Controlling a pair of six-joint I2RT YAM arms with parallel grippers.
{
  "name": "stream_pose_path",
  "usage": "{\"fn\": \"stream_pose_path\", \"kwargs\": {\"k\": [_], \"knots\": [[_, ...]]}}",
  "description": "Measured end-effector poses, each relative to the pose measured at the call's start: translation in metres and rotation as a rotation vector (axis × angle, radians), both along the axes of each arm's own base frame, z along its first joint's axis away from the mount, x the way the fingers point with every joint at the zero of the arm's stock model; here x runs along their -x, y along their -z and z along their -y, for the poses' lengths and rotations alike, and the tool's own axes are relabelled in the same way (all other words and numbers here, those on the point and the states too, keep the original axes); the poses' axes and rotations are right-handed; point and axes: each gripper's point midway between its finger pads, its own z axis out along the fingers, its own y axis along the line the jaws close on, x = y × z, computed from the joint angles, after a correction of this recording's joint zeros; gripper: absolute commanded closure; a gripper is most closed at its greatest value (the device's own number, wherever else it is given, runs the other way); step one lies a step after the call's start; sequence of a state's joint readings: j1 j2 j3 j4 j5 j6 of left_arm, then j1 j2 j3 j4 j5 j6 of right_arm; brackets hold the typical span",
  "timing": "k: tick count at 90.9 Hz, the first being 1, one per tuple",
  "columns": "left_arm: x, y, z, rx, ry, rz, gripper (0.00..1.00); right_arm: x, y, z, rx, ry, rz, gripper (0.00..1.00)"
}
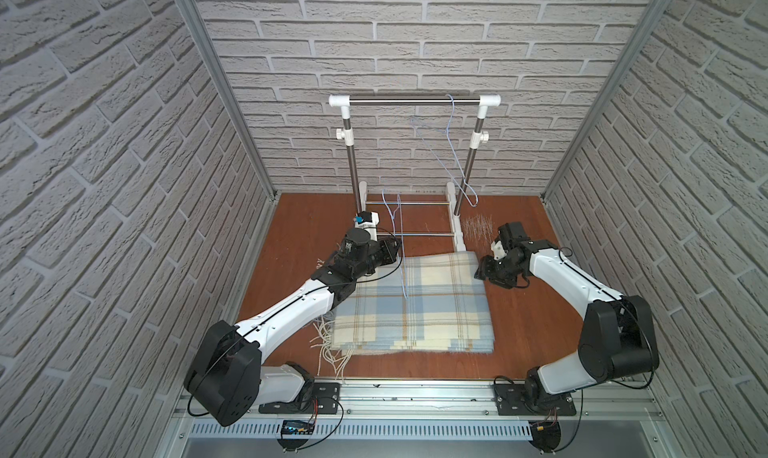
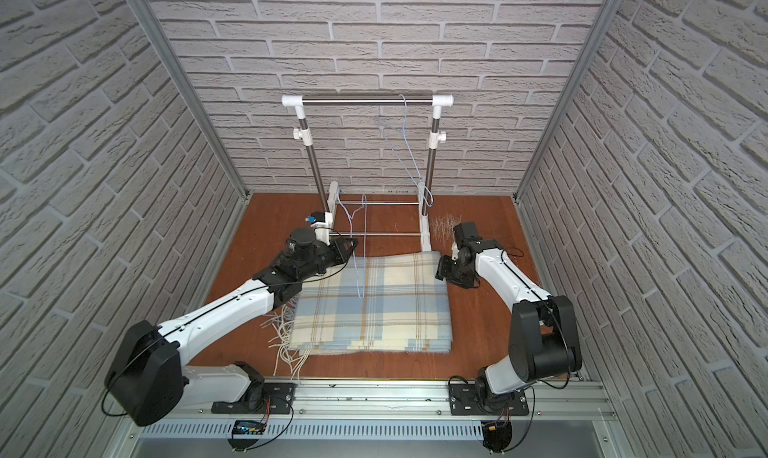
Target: Hang the scarf on the hanger
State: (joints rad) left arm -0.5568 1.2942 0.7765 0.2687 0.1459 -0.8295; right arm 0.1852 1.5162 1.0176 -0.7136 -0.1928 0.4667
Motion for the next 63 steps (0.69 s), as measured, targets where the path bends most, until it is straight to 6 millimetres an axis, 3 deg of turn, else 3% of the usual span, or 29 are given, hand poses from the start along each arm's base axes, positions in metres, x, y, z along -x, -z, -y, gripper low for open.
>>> {"fn": "stream_pose_path", "kwargs": {"k": [9,17,33,44,56,63], "knots": [[0.014,0.029,0.000,0.008,-0.020,-0.041,1.00,0.014,0.016,0.004,0.009,0.029,-0.050,0.36],[0.026,0.043,0.003,0.008,-0.025,-0.058,1.00,0.018,0.024,0.007,0.020,0.051,-0.070,0.36],[0.045,0.028,0.014,0.030,-0.020,-0.010,1.00,0.012,0.043,0.006,0.016,0.067,-0.073,0.41],[0.061,0.025,0.023,0.042,-0.007,0.019,1.00,0.014,0.052,0.000,-0.013,0.061,-0.073,0.53],[0.078,0.045,0.026,0.005,0.005,-0.001,1.00,0.011,0.052,-0.005,-0.037,0.051,-0.048,0.61],[0.085,0.057,0.025,-0.014,0.008,-0.018,1.00,0.013,0.050,-0.006,-0.043,0.051,-0.033,0.77]]}}
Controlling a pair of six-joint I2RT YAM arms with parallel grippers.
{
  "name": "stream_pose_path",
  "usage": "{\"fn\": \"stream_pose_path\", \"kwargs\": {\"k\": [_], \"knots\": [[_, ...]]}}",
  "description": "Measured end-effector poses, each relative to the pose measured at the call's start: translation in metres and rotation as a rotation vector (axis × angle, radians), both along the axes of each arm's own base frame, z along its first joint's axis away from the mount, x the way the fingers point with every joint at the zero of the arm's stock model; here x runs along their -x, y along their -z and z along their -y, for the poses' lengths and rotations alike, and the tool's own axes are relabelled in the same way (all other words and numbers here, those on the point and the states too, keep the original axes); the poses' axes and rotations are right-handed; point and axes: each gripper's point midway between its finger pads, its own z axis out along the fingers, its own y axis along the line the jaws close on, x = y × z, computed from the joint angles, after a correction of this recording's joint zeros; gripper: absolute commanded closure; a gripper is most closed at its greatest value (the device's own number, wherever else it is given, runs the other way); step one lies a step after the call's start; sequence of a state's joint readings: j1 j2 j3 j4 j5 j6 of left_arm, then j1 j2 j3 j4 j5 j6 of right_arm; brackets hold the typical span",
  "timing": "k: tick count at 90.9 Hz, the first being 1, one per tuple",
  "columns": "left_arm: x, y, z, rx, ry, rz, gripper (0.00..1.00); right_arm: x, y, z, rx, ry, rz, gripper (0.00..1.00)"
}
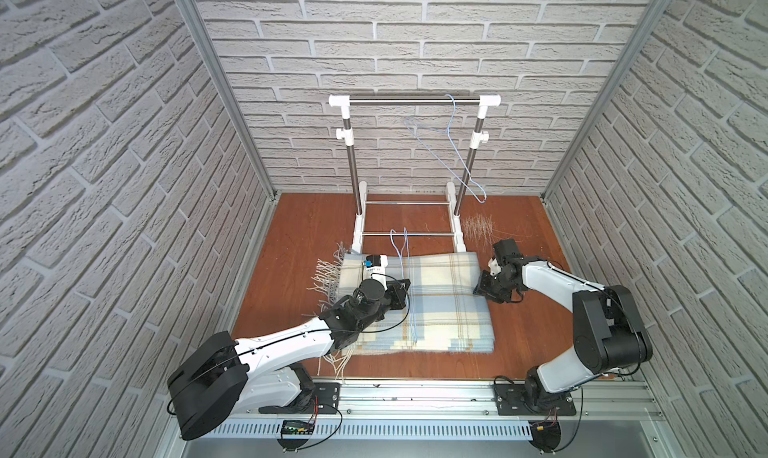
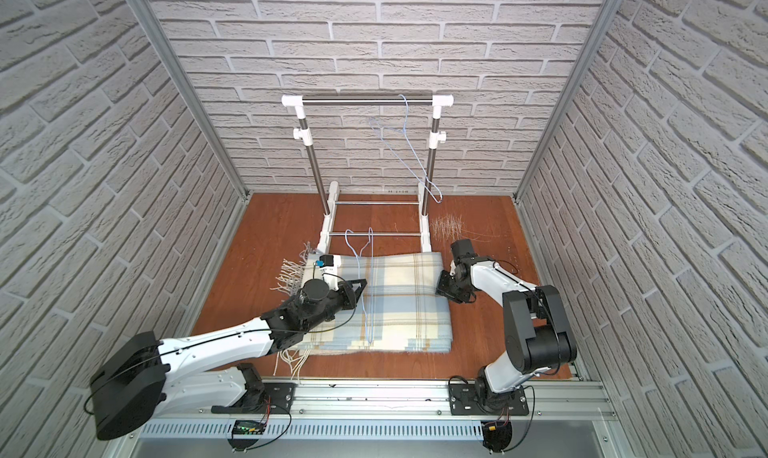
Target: Hang the scarf on the hanger
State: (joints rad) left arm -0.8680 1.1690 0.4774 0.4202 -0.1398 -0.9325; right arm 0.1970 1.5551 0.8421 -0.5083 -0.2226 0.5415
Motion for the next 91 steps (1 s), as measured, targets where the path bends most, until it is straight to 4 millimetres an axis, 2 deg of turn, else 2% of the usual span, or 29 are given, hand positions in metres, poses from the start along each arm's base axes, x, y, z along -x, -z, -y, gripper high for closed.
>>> {"fn": "stream_pose_path", "kwargs": {"k": [5,8,16,42,73,91], "knots": [[0.003,0.010,-0.004,-0.016,-0.009,-0.016,1.00,0.002,-0.004,-0.002,-0.003,-0.004,0.014,0.94],[0.004,0.016,-0.008,-0.026,-0.015,-0.025,1.00,0.003,-0.006,-0.003,-0.005,-0.006,0.023,0.97],[0.008,0.023,-0.017,-0.042,-0.034,-0.032,1.00,0.006,-0.011,-0.006,0.001,-0.014,0.039,0.97],[0.016,0.019,-0.045,-0.051,-0.105,-0.012,1.00,0.021,-0.046,-0.008,0.075,-0.067,0.113,0.97],[0.014,0.037,-0.044,-0.099,-0.110,-0.034,1.00,0.021,-0.077,-0.018,0.166,-0.134,0.153,0.97],[0.012,0.036,-0.042,-0.093,-0.105,-0.028,1.00,0.010,-0.101,-0.047,0.170,-0.205,0.200,0.97]]}}
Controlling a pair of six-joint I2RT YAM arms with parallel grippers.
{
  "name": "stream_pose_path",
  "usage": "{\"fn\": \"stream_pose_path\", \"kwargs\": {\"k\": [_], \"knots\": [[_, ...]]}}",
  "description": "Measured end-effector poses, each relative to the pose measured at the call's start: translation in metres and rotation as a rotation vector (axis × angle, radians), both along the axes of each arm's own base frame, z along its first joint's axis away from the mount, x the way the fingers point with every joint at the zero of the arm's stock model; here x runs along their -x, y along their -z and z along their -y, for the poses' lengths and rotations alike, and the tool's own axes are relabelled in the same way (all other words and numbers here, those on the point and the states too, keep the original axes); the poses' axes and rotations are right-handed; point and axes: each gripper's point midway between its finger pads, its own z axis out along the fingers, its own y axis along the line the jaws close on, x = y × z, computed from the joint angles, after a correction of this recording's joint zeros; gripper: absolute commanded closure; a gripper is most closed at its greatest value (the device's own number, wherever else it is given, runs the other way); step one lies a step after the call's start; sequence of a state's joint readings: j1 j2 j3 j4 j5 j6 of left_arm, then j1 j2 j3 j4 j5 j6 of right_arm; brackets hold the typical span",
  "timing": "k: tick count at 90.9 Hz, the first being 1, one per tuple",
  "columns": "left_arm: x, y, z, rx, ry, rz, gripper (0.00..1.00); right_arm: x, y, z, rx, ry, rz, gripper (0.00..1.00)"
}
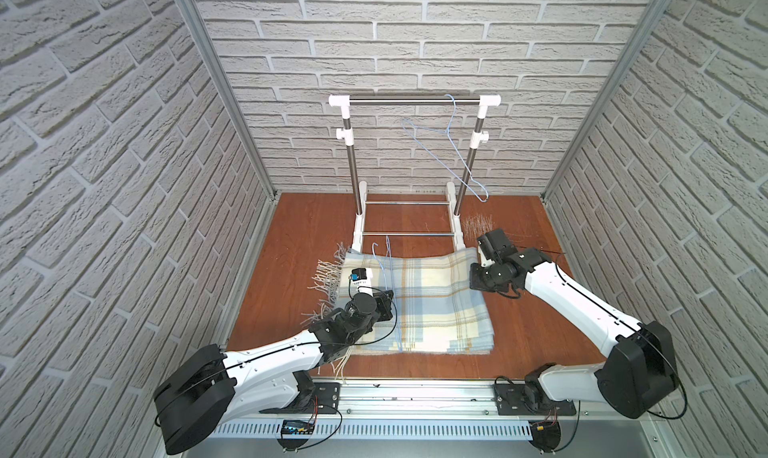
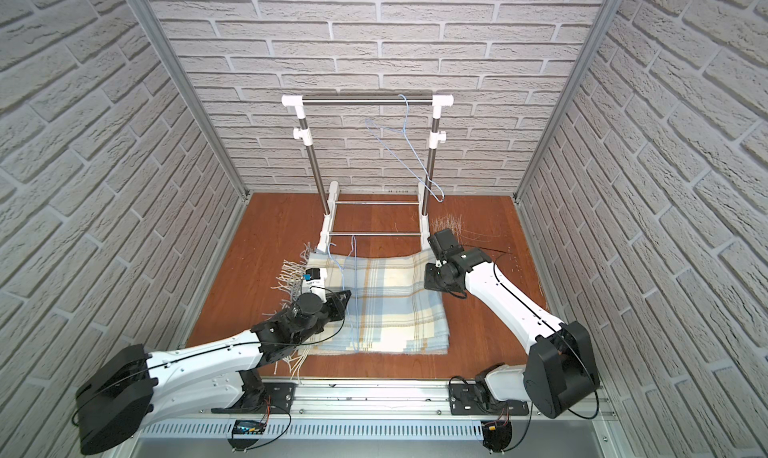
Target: Hang the scarf on the hanger
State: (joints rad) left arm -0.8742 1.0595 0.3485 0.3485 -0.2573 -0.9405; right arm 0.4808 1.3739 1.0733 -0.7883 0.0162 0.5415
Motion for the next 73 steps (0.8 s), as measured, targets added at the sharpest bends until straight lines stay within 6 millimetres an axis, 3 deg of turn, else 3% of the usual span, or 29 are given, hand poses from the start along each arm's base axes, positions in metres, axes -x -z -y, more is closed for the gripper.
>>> {"fn": "stream_pose_path", "kwargs": {"k": [13,33,48,63,73], "knots": [[0.000,0.001,0.001,0.000,0.003,-0.001,1.00,-0.003,-0.003,-0.035,-0.022,-0.091,-0.029,0.97],[0.000,0.001,0.003,0.000,0.012,-0.001,1.00,0.002,-0.009,-0.137,-0.223,-0.287,-0.065,0.97],[0.001,0.001,0.003,-0.002,0.016,-0.001,1.00,0.009,0.009,-0.200,-0.368,-0.375,-0.090,0.97],[0.001,0.002,0.003,-0.004,0.019,-0.005,1.00,0.000,0.022,-0.248,-0.519,-0.421,-0.072,0.97],[0.002,0.003,0.003,-0.008,0.020,-0.008,1.00,-0.007,0.025,-0.269,-0.633,-0.436,-0.044,0.97]]}}
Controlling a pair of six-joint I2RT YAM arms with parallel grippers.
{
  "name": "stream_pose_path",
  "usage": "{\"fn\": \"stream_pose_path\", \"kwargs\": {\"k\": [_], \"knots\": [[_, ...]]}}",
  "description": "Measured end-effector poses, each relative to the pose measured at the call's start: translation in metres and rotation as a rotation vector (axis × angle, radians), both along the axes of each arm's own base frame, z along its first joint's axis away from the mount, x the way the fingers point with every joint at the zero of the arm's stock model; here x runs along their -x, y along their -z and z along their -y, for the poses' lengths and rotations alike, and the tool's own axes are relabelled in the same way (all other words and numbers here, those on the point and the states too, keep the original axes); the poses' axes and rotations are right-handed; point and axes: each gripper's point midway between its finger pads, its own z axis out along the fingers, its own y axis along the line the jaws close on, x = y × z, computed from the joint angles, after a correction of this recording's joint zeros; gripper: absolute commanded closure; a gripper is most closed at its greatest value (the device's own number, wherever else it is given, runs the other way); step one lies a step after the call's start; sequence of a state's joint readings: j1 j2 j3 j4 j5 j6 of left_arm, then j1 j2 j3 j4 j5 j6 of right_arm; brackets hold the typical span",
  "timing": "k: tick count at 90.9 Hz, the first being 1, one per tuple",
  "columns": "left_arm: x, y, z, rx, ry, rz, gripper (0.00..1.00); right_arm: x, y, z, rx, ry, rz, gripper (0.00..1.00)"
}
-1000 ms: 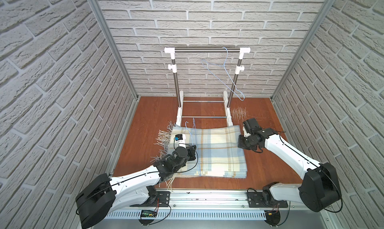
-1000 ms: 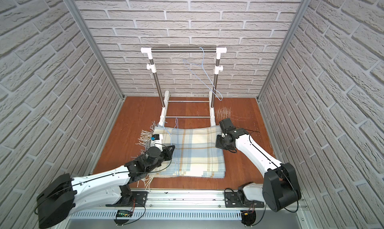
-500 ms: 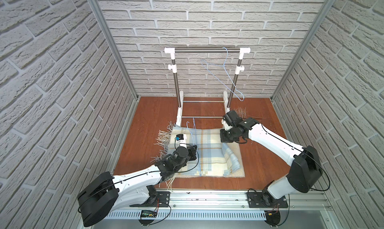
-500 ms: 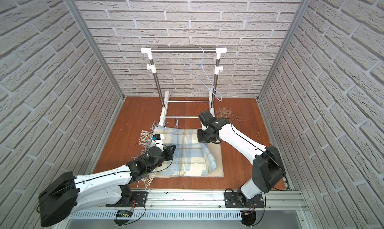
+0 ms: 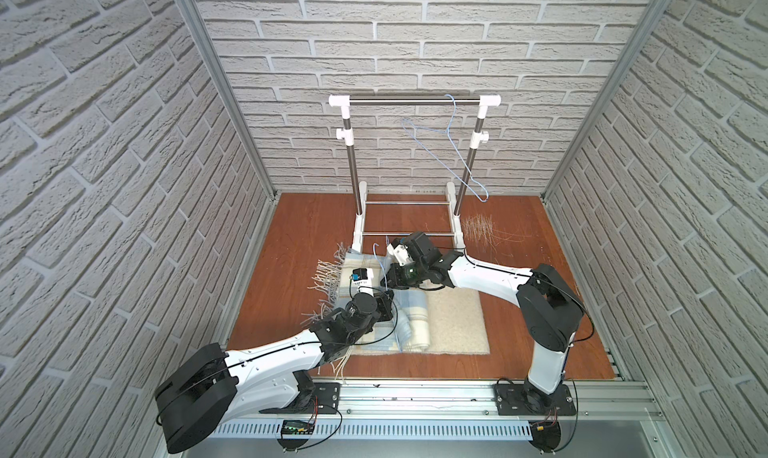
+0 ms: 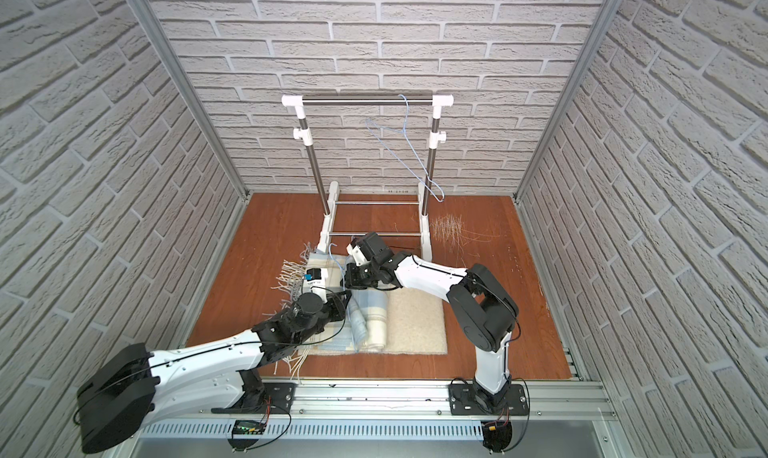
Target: Hang the scarf on the hanger
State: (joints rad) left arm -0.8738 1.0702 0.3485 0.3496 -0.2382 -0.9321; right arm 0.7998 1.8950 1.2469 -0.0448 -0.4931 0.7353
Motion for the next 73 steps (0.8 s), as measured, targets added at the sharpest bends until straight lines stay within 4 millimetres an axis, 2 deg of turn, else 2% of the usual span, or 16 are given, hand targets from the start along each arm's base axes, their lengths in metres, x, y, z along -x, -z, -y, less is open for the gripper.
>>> {"fn": "stream_pose_path", "kwargs": {"k": [8,14,21,27,31,42,65,73], "knots": [[0.000,0.001,-0.001,-0.006,-0.002,-0.003,1.00,-0.001,0.007,-0.014,-0.084,-0.010,-0.037,0.97],[0.000,0.002,0.000,-0.010,0.002,-0.002,1.00,-0.001,0.017,-0.017,-0.101,-0.010,-0.066,0.96],[0.000,0.005,0.002,-0.018,0.010,-0.008,1.00,-0.001,0.024,-0.014,-0.094,-0.005,-0.091,0.89],[-0.001,0.006,0.005,-0.021,0.020,-0.011,1.00,-0.004,0.027,-0.006,-0.077,0.005,-0.093,0.85],[-0.002,0.007,0.008,-0.020,0.028,-0.012,1.00,-0.004,0.029,-0.002,-0.062,0.006,-0.092,0.79],[-0.004,0.006,0.014,-0.013,0.045,-0.010,1.00,-0.010,0.025,0.023,0.011,0.035,-0.074,0.66],[-0.007,0.006,0.020,-0.007,0.064,-0.005,1.00,-0.023,-0.007,0.062,0.138,0.093,0.020,0.62],[-0.008,0.005,0.021,-0.005,0.070,-0.004,1.00,-0.020,-0.011,0.076,0.203,0.112,0.044,0.54]]}}
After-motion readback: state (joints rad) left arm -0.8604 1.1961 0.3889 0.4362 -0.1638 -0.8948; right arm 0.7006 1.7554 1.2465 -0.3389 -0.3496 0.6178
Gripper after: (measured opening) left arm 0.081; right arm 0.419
